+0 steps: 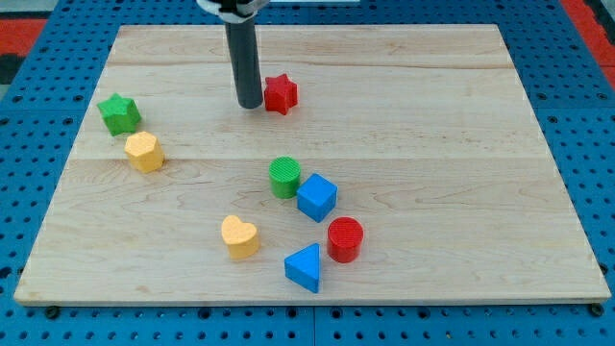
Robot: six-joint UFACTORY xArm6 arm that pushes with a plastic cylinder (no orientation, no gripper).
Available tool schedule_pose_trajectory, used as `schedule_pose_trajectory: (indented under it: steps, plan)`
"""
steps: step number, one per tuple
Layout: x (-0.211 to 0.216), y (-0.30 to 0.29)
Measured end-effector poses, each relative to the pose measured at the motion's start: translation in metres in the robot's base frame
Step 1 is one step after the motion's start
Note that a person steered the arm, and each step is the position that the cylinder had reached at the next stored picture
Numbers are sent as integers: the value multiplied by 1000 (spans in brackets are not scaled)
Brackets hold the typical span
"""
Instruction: Push the green circle close to the blue cube
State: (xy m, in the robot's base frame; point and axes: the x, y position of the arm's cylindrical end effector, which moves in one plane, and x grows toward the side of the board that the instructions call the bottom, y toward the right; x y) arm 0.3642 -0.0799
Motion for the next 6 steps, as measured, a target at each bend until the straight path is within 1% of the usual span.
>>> schedule_pose_trajectory:
  steps: [1, 2, 3, 4, 5, 6]
  plan:
    - [30, -2]
    - [51, -30]
    - [78, -42]
    - [108, -40]
    - [127, -16]
    - [127, 57]
